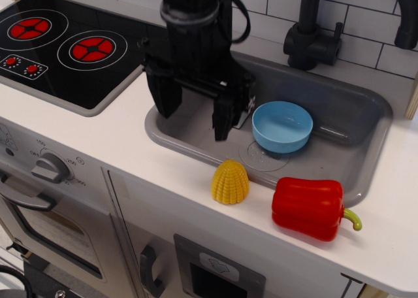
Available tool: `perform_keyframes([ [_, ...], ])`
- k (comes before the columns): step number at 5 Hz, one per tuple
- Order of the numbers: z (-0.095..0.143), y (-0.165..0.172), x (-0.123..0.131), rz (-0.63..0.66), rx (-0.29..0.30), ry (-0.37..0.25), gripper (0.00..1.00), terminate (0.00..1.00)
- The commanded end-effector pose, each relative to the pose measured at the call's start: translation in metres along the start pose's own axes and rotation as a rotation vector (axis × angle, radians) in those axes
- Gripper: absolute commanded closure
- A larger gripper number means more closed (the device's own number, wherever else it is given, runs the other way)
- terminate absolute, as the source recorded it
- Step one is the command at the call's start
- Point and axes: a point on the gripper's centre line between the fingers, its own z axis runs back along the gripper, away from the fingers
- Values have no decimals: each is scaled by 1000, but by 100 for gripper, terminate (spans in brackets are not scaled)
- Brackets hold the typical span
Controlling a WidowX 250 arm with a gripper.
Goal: Put corn in bowl sink
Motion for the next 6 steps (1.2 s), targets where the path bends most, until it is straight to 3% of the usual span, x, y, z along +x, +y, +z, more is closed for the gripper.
perform_keyframes([
  [1, -16, -14, 3, 34, -8, -22, 0, 0],
  [3, -29, -26, 6, 66, -38, -4, 0, 0],
  [6, -50, -27, 0, 121, 3, -24, 0, 0],
])
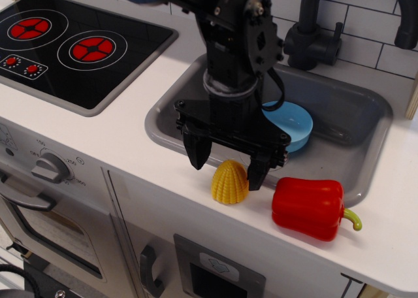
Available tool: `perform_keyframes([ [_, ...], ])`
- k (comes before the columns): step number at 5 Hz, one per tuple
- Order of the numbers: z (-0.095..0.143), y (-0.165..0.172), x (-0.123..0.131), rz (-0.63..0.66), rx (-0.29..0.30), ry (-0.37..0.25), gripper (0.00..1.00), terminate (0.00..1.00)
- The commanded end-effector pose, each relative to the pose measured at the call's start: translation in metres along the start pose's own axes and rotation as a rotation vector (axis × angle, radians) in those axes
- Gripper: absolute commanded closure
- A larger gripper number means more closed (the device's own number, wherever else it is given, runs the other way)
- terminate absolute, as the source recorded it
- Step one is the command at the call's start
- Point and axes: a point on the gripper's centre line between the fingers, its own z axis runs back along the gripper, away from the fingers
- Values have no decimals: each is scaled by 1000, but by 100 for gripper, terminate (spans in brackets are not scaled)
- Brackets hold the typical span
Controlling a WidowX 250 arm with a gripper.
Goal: Put corn in bowl sink
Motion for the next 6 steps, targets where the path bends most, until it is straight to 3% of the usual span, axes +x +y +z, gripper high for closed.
perform_keyframes([
  [1, -8, 2, -3, 35, 15, -35, 0, 0],
  [2, -10, 4, -2, 64, 16, -28, 0, 0],
  [3, -10, 5, -1, 69, -2, -31, 100, 0],
  [5, 13, 10, 10, 114, 1, -62, 100, 0],
  [6, 30, 10, 32, 173, -22, -58, 100, 0],
])
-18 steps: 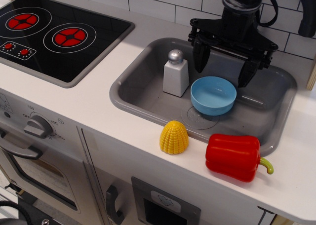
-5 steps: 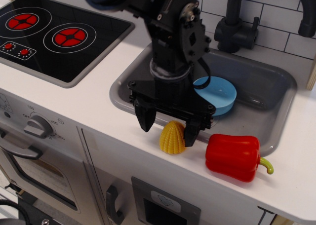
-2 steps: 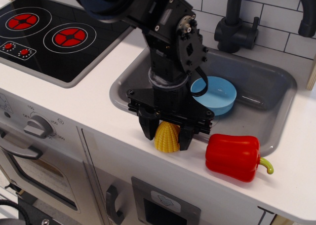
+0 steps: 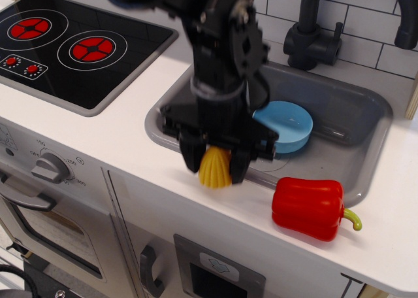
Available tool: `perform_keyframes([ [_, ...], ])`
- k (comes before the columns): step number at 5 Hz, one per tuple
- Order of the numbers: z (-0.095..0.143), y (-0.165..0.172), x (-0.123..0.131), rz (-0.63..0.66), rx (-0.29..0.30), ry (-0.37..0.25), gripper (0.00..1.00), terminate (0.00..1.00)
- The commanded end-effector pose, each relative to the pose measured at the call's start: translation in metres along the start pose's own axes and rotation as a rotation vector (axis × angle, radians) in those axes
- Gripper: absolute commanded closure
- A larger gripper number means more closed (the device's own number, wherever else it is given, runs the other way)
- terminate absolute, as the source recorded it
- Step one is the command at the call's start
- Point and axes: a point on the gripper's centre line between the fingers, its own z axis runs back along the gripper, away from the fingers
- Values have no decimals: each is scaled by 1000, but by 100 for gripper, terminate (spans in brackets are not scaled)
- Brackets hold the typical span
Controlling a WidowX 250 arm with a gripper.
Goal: Put corn in bowl sink
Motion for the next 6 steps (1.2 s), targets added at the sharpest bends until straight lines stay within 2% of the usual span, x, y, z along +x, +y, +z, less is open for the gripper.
perform_keyframes([
  [1, 29, -11, 59, 113, -50, -80, 100, 0],
  [3, 3, -38, 103, 183, -33, -85, 100, 0],
  [4, -5, -41, 119, 219, -20, -114, 100, 0],
  [6, -29, -41, 138, 261, 25, -127, 100, 0],
])
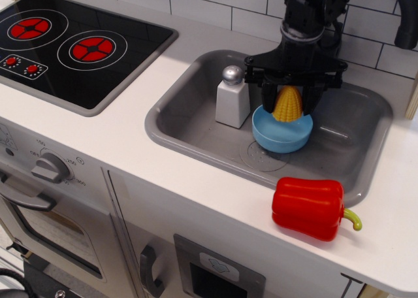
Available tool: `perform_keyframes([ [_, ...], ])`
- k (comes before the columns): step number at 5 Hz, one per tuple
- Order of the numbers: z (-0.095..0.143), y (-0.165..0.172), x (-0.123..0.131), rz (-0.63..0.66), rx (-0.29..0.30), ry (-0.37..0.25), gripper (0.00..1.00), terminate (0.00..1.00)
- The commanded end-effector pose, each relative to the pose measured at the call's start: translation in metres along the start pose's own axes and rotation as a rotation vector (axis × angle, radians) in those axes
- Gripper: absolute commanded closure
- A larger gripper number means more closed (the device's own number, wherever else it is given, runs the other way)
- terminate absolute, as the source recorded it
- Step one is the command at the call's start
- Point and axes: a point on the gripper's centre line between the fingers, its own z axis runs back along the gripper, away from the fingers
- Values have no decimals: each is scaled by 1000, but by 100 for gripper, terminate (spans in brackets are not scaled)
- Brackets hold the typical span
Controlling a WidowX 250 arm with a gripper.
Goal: Put corn in bowl sink
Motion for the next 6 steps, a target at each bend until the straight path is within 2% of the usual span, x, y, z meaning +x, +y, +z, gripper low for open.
perform_keyframes([
  [1, -6, -5, 22, 39, 11, -41, 100, 0],
  [3, -12, -5, 13, 36, 36, -62, 100, 0],
  [4, -14, -3, 12, 56, 48, -44, 100, 0],
  [5, -14, -3, 10, 58, 55, -43, 0, 0],
  [6, -9, -3, 11, 68, 46, -55, 0, 0],
])
